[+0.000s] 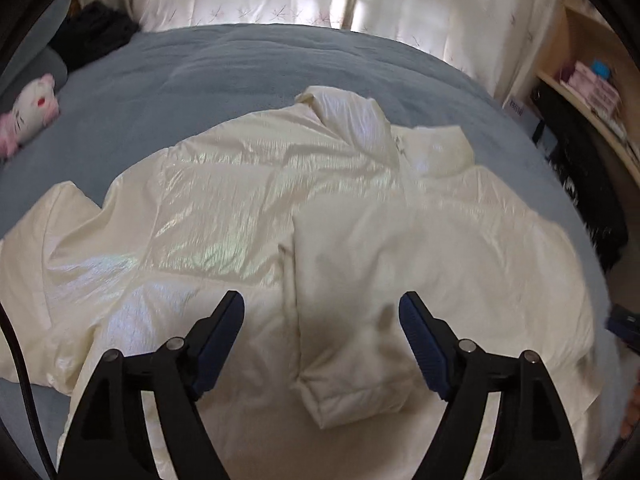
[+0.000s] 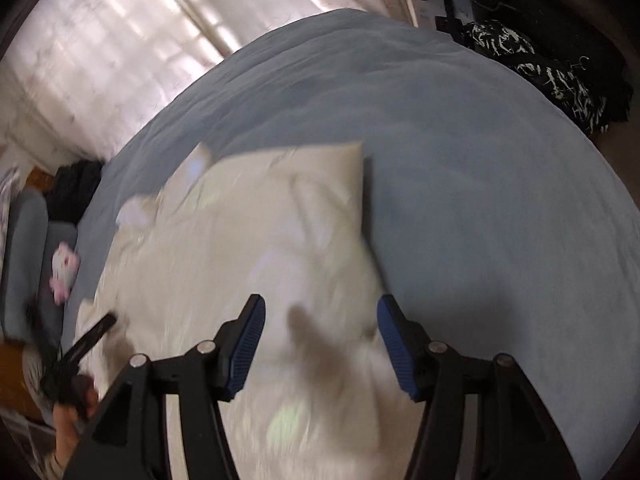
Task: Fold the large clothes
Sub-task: 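Fold the held sleeve across the jacket body toward the left gripper, then lower the sleeve onto the jacket front and open the right gripper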
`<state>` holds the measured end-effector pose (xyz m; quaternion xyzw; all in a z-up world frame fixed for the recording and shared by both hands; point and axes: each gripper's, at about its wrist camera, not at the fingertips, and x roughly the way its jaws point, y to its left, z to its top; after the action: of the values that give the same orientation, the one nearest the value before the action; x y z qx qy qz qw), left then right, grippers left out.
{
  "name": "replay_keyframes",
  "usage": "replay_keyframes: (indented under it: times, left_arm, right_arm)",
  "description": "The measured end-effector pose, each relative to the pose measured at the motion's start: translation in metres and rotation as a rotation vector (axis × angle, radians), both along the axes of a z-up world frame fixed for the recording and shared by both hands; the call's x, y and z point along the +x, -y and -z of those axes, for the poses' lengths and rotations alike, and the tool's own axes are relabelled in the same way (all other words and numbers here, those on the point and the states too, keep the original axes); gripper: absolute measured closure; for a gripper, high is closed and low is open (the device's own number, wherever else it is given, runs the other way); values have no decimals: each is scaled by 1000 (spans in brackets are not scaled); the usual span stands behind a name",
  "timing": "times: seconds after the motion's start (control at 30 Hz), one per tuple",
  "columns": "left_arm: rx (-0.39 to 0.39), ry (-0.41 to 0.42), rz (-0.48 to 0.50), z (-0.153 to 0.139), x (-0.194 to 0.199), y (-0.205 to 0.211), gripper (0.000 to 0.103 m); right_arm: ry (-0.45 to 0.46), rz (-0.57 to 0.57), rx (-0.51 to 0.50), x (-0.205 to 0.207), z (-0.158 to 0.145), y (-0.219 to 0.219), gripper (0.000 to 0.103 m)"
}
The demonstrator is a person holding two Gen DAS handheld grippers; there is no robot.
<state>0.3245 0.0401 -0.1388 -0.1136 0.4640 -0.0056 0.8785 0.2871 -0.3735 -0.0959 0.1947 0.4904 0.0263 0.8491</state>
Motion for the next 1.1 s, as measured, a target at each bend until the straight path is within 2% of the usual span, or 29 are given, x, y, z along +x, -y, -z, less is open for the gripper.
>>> replay_keyframes:
  times: [0.13,0.2,0.23,0.27,0.3,0.4,0.43,0.5,0.57,0.63,0.73,0.8,0.87,1.0,1.1]
  left_arm:
    - [24,-54,-19,9,17,4,26]
    - [46,-69,13,16,21,12,49]
    - [63,-76,33,19,22,16,70]
    - [97,-72,47,18,24,21,76]
    - [121,-55,46,18,24,23,77]
    - [178,-26,63,27,23,31,76]
    - [199,-32,66,30,24,33,71]
    - [258,-34,62,31,21,38,62]
    - [289,-40,54,24,18,39,50]
    - [312,-40,48,12,13,36,50]
    - [347,28,-1,-14,3,31,50]
    - [321,85,-34,-30,3,31,50]
    - [267,101,-40,-35,8,35,50]
    - [200,24,11,-12,37,61,50]
    - [246,-32,13,18,49,71,50]
  right_arm:
    - [-77,15,99,46,34,9,44]
    - [-127,18,134,59,54,8,44]
    - [-137,15,158,61,62,6,56]
    - [-126,14,161,59,64,4,65]
    - [-102,4,140,55,59,0,73]
    - [-65,-3,57,46,57,-3,74]
    - [-100,-14,33,46,66,-4,72]
    - [-119,-20,8,47,66,-5,61]
    - [-122,-11,-31,46,51,-6,58]
    - [-113,-11,-81,44,30,-7,58]
    - [-23,-30,-130,42,-6,-13,58]
    - [8,-63,-132,53,-19,-28,58]
    - [36,-99,-147,67,-22,-47,58]
    - [23,-159,-161,101,2,-88,58]
    - [-8,-137,-208,117,24,-93,60]
